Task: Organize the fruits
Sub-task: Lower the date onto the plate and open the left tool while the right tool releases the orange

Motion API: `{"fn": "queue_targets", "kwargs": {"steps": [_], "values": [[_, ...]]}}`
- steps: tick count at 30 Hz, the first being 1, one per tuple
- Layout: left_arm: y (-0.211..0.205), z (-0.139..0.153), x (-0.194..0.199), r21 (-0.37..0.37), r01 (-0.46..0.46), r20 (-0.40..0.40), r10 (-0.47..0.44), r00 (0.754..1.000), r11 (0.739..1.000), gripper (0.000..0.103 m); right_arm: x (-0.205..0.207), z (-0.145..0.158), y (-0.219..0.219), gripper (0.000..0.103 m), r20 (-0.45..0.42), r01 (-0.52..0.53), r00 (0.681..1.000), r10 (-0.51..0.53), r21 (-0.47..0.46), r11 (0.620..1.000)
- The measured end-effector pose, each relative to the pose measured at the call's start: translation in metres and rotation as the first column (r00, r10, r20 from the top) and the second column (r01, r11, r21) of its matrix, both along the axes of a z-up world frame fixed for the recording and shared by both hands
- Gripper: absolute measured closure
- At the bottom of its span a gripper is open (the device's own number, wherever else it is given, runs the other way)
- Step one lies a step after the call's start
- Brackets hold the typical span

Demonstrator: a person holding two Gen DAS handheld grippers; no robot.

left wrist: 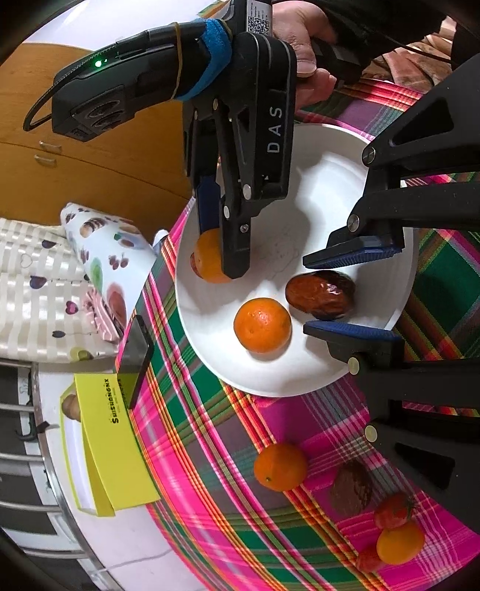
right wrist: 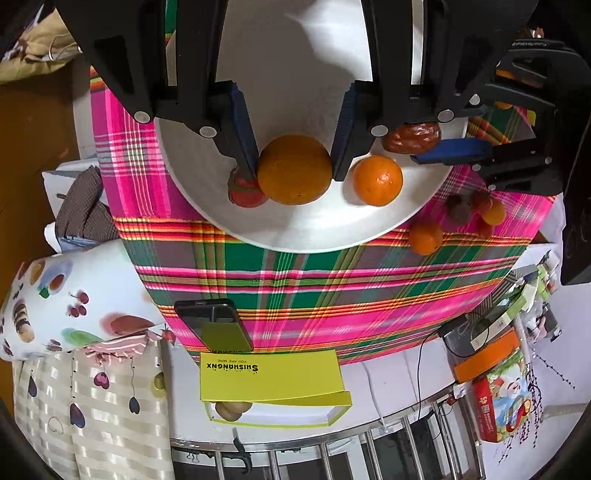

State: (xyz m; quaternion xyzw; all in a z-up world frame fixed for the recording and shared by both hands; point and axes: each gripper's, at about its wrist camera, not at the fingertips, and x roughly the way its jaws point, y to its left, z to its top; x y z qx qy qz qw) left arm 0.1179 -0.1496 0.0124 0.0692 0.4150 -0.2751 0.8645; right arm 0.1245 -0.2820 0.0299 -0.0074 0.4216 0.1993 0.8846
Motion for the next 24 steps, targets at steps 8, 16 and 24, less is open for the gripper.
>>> {"fn": "queue_targets", "kwargs": {"steps": [8,16,24], "values": [[0.003,0.002,-0.005,-0.018,0.016,0.007,-0.016,1.000,1.000,0.056,0.000,-0.007,0.001,0.061,-0.018,0.003,1.000,-0.003,0.005,1.000],[0.012,0.007,-0.012,-0.040,0.001,0.016,0.000,1.000,0.999,0.055,0.001,-0.005,0.000,0.061,-0.028,0.019,0.999,-0.019,0.002,1.000],[0.021,0.015,-0.020,-0.062,-0.019,0.027,0.021,0.999,0.998,0.055,-0.010,0.000,-0.001,0.060,-0.009,0.017,1.000,-0.017,0.010,1.000]]}}
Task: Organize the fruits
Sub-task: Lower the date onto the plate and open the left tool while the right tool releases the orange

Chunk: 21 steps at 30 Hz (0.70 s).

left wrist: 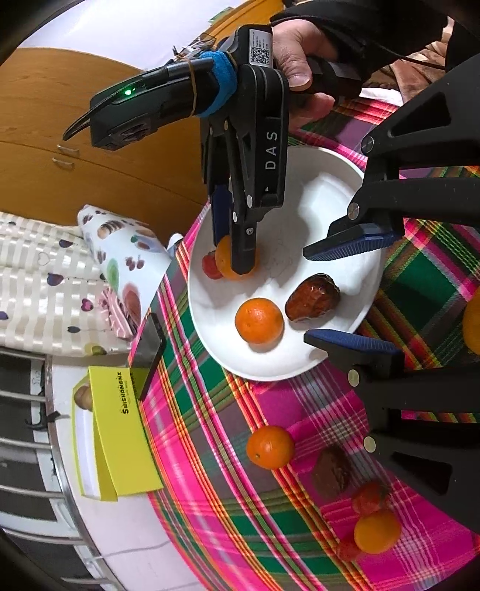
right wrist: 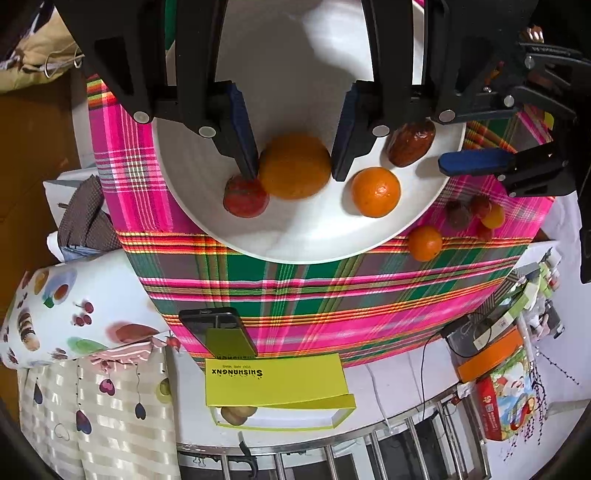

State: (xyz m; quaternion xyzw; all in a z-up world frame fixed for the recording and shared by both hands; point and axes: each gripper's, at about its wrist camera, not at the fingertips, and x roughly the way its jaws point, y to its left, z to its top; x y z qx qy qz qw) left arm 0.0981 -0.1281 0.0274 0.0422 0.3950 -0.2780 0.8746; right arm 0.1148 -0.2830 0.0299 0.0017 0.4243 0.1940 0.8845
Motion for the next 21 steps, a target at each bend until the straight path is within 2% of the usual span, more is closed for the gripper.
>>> {"fn": "queue_targets", "kwargs": {"steps": [11,21], "values": [[0.019,0.006,-0.011,-0.017,-0.049,0.008,0.050,0.999,0.999,0.054,-0.014,0.016,-0.003,0.060,0.037,0.025,0.999,-0.026,0.007,1.000],[0.055,0.007,-0.023,-0.022,-0.133,0.016,0.134,0.991,0.991,0.054,-0.041,0.030,-0.003,0.060,0.063,0.052,0.997,-0.053,0.016,0.999]]}}
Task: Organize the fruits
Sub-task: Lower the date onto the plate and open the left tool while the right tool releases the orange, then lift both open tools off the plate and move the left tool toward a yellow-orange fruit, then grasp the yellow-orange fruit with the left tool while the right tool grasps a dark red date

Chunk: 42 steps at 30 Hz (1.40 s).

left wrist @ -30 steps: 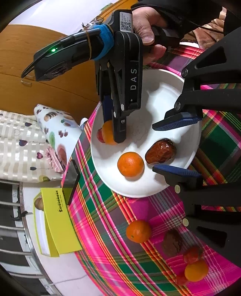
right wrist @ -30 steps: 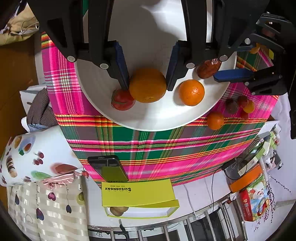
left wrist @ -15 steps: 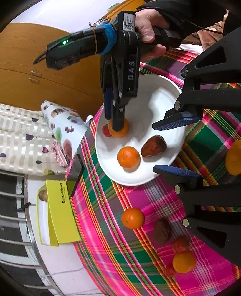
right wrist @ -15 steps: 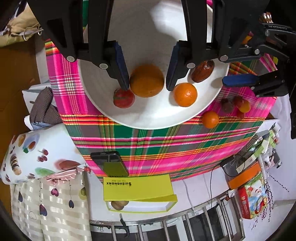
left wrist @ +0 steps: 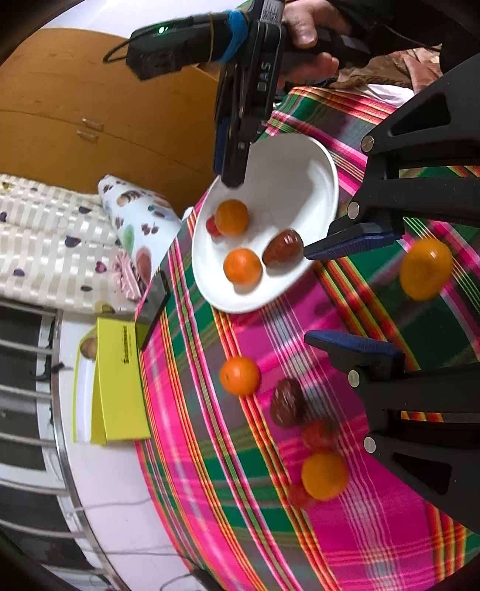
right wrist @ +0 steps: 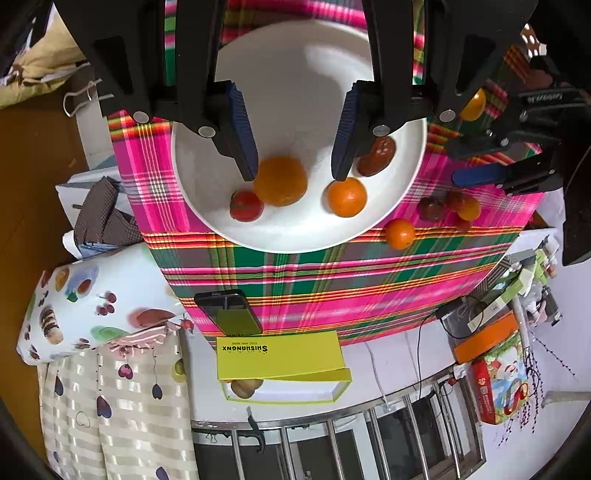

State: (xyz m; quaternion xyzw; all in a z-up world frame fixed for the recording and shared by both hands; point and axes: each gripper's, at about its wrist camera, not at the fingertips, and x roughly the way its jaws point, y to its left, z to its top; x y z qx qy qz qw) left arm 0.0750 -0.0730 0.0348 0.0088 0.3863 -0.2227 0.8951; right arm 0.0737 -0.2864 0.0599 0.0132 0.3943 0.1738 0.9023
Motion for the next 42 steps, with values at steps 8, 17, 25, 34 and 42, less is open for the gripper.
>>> {"fn": "queue_targets", "kwargs": {"steps": [8,17,25,34,42], "values": [[0.029,-0.003,-0.012,0.005,-0.065,0.002,0.065,0.998,0.998,0.054,-0.018,0.006,0.013,0.060,0.009,-0.026,1.000,0.026,0.009,1.000],[0.052,-0.007,-0.025,0.006,-0.112,-0.007,0.112,0.994,0.994,0.054,-0.030,0.006,0.040,0.060,0.005,-0.094,0.996,0.094,0.007,0.996],[0.051,-0.006,-0.039,-0.010,-0.099,-0.006,0.099,0.995,0.995,0.054,-0.039,0.006,0.053,0.060,0.005,-0.125,0.992,0.125,0.006,0.992],[0.038,-0.008,-0.050,-0.021,-0.059,-0.022,0.059,0.998,0.998,0.054,-0.050,0.006,0.060,0.060,0.004,-0.142,0.990,0.142,0.009,0.990],[0.017,-0.017,-0.058,-0.024,0.004,-0.052,-0.006,0.999,1.000,0.050,-0.057,0.007,0.063,0.060,0.004,-0.154,0.988,0.154,0.012,0.988]]}}
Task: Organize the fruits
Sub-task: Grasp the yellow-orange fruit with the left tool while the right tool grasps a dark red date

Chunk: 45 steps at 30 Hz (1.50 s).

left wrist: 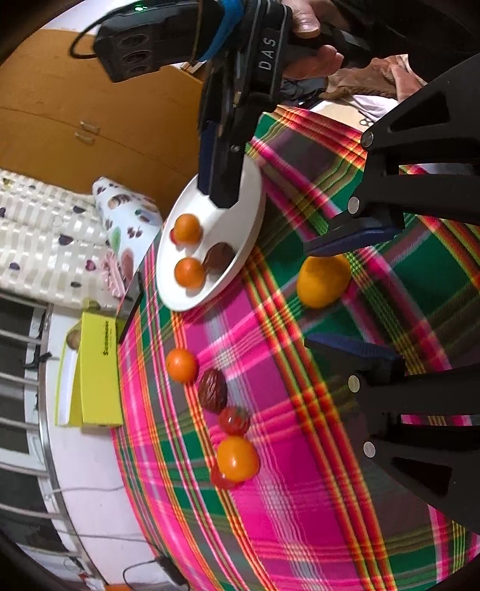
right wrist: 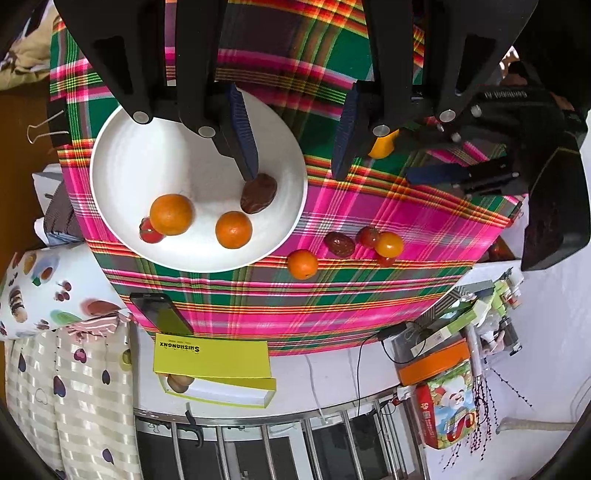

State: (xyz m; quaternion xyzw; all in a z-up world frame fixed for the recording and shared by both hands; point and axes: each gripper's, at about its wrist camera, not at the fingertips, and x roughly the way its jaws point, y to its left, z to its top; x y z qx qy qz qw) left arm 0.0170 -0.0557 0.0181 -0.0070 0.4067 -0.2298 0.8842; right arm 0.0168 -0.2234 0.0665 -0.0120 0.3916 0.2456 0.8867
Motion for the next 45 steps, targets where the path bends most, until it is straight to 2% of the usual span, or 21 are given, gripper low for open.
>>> {"fn": "queue_targets", "kwargs": {"steps": [10,13,17,30,37,45], "values": [[-0.014,-0.014,0.006,0.018,0.023,-0.044,-0.022,0.999,1.000,0.050,0.001,-0.002,0.001,0.060,-0.004,-0.003,1.000,0.003,0.002,1.000],[-0.016,-0.016,0.005,0.031,0.022,-0.032,-0.021,0.999,0.999,0.056,0.003,-0.004,0.001,0.060,-0.010,-0.004,1.000,0.004,0.002,1.000],[-0.013,-0.016,0.005,0.021,0.016,-0.027,-0.016,1.000,1.000,0.057,0.004,-0.006,0.004,0.060,-0.015,-0.009,1.000,0.009,-0.002,1.000],[0.028,-0.006,0.016,-0.003,-0.106,0.002,0.106,0.994,0.994,0.057,0.022,-0.005,0.025,0.060,-0.010,-0.050,0.999,0.050,-0.023,0.998],[0.057,-0.003,0.023,-0.009,-0.180,0.010,0.180,0.984,0.984,0.057,0.046,-0.010,0.052,0.060,-0.018,-0.114,0.993,0.113,-0.048,0.992],[0.075,-0.006,0.029,-0.014,-0.212,0.005,0.213,0.977,0.977,0.057,0.080,-0.024,0.086,0.060,-0.056,-0.188,0.981,0.183,-0.101,0.977]]}}
